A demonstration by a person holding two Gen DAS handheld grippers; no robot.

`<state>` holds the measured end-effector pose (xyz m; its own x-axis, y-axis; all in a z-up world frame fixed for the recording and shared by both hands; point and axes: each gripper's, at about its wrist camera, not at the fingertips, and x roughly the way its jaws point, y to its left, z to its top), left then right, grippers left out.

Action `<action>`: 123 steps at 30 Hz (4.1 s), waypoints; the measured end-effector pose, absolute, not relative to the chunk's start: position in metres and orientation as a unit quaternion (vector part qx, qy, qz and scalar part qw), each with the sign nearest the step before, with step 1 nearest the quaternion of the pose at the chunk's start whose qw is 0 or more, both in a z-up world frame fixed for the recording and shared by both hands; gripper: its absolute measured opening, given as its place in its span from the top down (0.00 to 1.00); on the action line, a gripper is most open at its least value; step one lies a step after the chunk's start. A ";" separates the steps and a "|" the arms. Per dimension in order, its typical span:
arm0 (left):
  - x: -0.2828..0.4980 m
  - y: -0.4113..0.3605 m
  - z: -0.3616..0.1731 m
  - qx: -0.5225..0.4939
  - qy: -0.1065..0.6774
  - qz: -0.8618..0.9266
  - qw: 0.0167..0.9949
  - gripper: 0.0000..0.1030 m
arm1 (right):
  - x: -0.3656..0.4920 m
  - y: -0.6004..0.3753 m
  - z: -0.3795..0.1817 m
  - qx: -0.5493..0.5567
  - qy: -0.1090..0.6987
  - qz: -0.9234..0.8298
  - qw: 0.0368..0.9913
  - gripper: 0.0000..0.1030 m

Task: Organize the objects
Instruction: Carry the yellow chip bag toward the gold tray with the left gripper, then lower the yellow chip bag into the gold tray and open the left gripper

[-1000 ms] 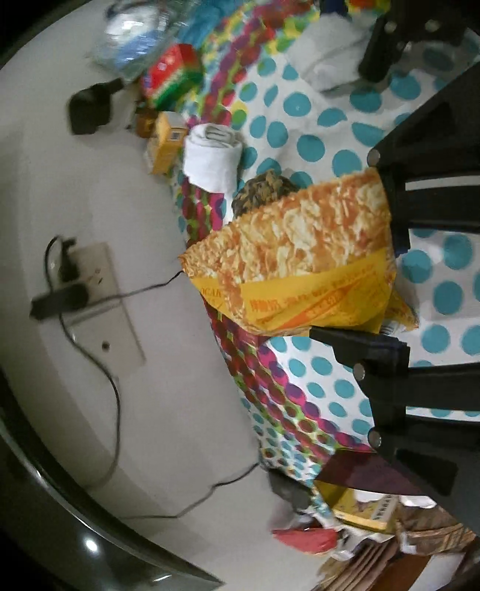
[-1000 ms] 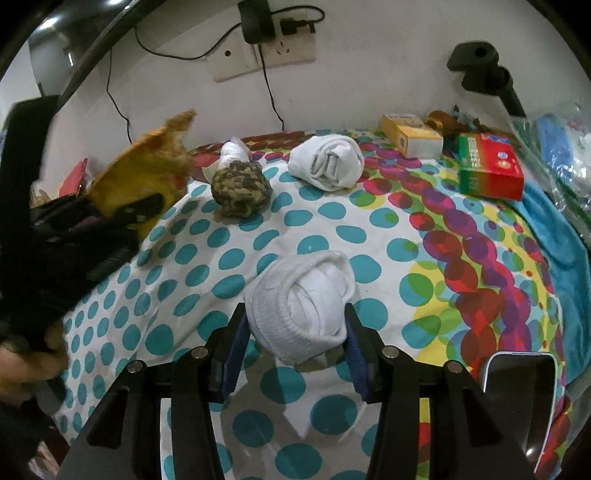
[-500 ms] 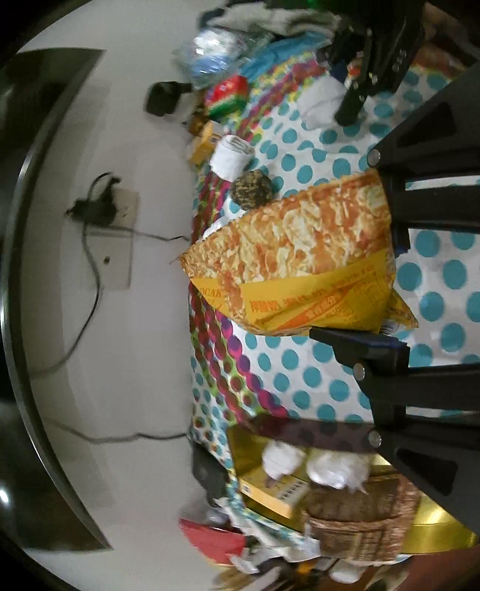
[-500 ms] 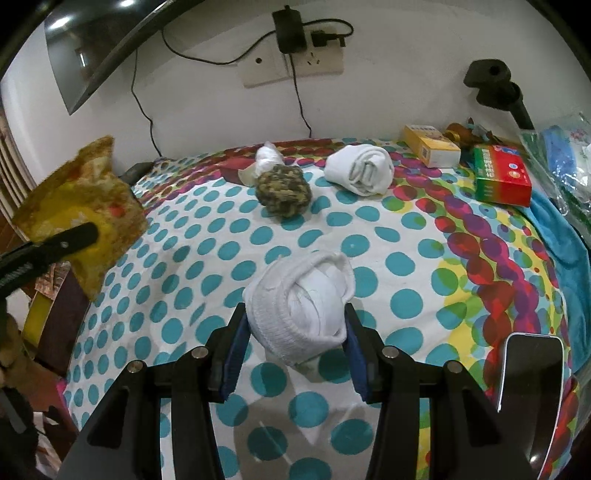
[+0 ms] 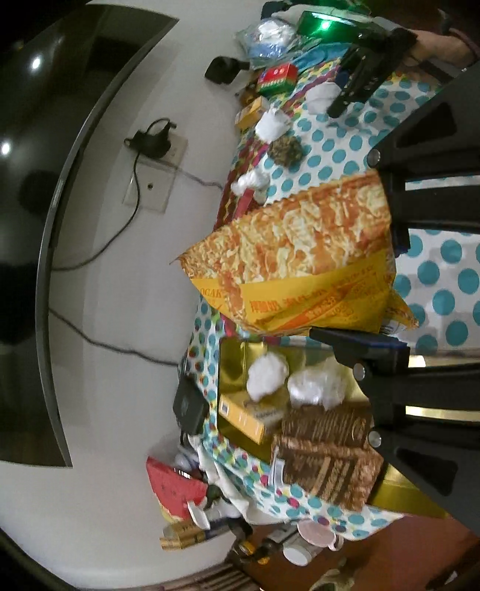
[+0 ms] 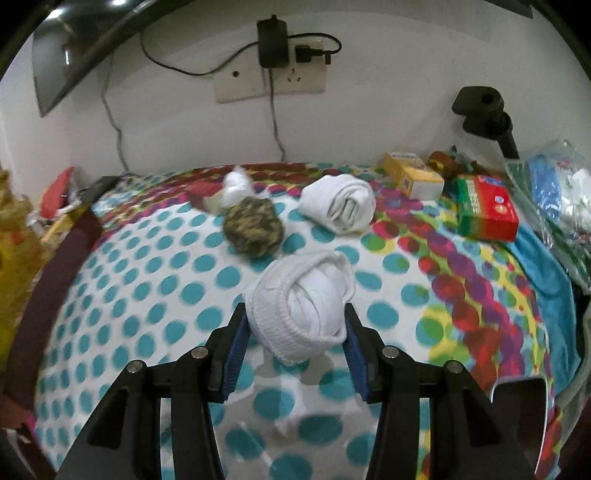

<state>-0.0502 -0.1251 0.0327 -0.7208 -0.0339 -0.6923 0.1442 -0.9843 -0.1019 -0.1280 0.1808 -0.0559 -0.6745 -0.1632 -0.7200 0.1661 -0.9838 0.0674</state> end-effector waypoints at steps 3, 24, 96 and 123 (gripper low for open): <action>-0.050 -0.132 0.035 0.372 0.076 -0.923 0.056 0.70 | -0.142 0.174 -0.060 0.392 0.012 -0.917 0.077 0.56; -0.051 -0.195 0.040 0.364 0.106 -0.922 0.073 0.70 | -0.167 0.165 -0.080 0.428 0.023 -0.901 0.066 0.56; -0.015 -0.225 0.000 0.428 0.112 -0.896 0.036 0.46 | -0.167 0.155 -0.090 0.437 0.044 -0.896 0.060 0.52; -0.098 -0.216 0.007 0.414 0.068 -0.907 0.030 0.46 | -0.167 0.154 -0.090 0.437 0.043 -0.896 0.059 0.51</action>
